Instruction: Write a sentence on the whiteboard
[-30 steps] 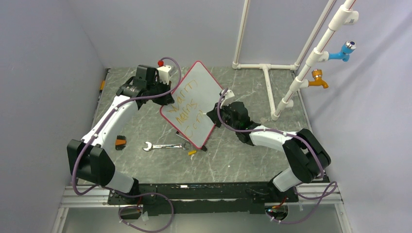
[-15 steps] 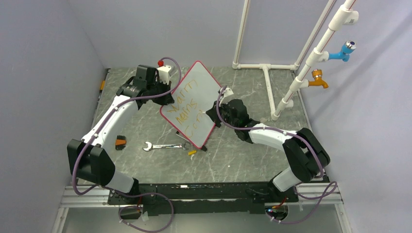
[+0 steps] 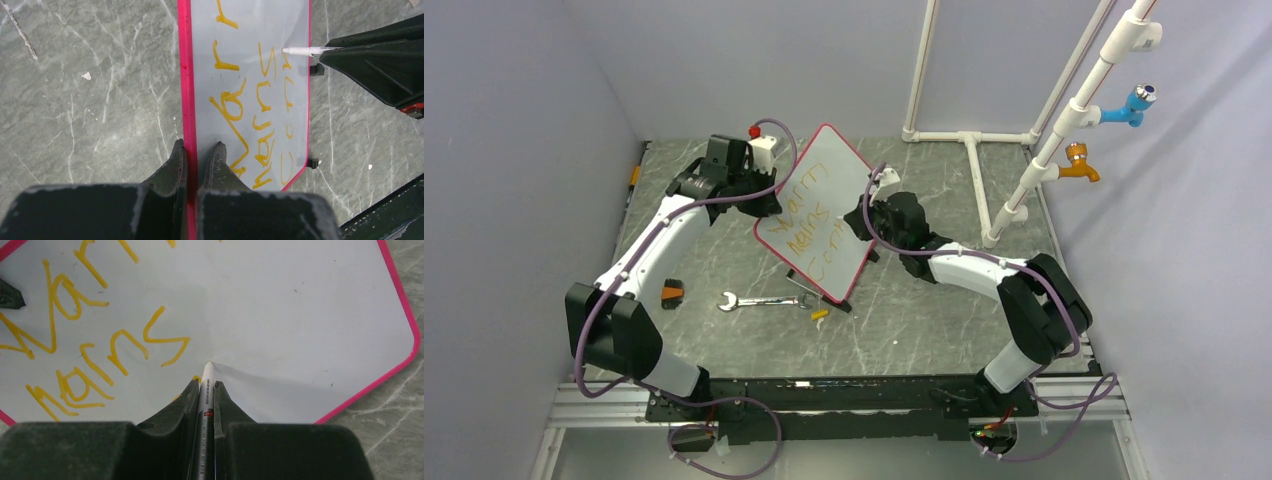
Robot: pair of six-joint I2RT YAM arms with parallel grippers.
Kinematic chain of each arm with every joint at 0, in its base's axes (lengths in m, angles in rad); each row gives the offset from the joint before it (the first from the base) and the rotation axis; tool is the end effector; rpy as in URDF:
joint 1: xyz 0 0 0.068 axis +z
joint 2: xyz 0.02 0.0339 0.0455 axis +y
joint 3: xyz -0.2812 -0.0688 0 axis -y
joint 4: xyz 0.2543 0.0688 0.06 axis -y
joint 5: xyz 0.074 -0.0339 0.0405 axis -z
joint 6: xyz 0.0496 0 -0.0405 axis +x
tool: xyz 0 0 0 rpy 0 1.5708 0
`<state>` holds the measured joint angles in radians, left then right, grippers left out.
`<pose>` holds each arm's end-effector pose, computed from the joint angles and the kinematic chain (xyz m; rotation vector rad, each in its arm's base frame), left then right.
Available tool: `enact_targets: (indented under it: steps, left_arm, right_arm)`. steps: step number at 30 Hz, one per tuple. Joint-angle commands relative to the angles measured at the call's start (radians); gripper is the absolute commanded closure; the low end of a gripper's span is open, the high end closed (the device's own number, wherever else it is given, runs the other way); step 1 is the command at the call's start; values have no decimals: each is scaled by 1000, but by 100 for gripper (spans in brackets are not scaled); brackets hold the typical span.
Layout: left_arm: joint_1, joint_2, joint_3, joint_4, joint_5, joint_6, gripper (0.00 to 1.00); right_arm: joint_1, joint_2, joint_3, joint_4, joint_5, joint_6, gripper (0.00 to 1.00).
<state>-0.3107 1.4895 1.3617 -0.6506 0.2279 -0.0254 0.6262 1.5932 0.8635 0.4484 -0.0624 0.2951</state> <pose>0.3242 -0.1159 0.3350 0.4478 2.3222 -0.4318 0.3016 0.2220 0.2355 -0.3589 1.8761 0.6917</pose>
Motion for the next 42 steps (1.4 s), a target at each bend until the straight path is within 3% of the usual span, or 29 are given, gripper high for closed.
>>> enact_targets:
  steps: [1, 24, 42]
  left_arm:
    - [-8, 57, -65, -187, -287, 199, 100]
    - [-8, 57, -65, -190, -295, 197, 100]
    - [3, 48, -56, -181, -230, 198, 100]
  right_arm:
    - [-3, 29, 33, -33, 23, -1, 100]
    - [-11, -3, -14, -109, 58, 13, 100]
    - [-50, -44, 96, -107, 20, 27, 100]
